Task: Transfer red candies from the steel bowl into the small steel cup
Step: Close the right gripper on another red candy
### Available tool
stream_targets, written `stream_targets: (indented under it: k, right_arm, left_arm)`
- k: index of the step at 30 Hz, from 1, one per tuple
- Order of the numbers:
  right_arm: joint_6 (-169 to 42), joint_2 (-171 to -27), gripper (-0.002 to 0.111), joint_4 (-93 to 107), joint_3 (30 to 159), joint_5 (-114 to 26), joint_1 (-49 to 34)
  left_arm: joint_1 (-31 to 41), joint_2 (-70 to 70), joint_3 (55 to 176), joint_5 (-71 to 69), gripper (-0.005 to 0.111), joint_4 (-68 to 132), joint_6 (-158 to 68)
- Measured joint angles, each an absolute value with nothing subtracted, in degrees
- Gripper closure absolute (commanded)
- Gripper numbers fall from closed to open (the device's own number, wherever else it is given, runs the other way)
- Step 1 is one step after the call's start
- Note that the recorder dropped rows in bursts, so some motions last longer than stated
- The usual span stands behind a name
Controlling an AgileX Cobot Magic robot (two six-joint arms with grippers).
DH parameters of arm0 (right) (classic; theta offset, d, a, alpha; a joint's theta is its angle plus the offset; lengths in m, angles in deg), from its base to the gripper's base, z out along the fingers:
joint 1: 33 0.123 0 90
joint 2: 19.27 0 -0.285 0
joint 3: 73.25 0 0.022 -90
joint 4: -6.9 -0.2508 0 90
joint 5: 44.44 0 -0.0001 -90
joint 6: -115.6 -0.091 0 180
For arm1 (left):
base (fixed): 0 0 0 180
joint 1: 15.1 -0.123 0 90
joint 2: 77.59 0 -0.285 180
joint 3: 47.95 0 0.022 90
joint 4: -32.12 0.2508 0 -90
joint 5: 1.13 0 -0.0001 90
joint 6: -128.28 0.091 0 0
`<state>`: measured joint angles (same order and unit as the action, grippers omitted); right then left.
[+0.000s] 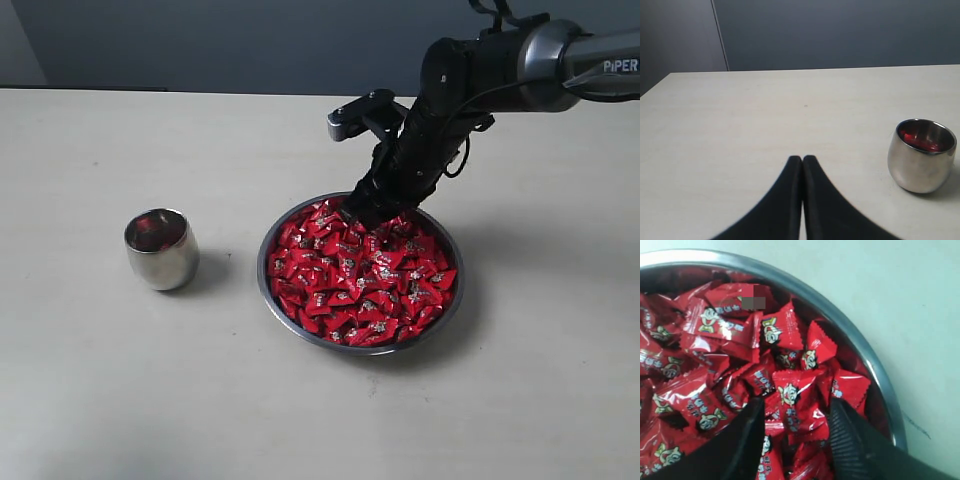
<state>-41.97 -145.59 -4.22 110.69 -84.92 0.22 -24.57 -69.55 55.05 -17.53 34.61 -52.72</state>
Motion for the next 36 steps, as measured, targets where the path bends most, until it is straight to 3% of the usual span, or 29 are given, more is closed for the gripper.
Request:
stream_targets:
  k: [16, 19, 24, 36]
  right_arm:
    - [-42.1, -148.4, 0.068, -4.2, 110.7, -84.9, 0.2]
    - [-42.1, -148.9, 0.078, -4.2, 110.7, -84.9, 0.2]
    - [-42.1, -149.0, 0.108, -4.2, 110.7, -84.6, 0.2]
    - [-42.2, -149.0, 0.109, -4.2, 110.7, -84.4, 0.2]
  left_arm:
    - [-24.6, -69.6, 55.1, -17.5, 0.106, 34.6, -52.7]
    - [-24.6, -69.6, 55.1, -17.5, 0.106, 34.6, -52.7]
    - [-24.6, -69.6, 55.1, -17.5, 0.106, 34.6, -52.7]
    - [-24.6, -69.6, 55.1, -17.5, 0.106, 34.6, -52.7]
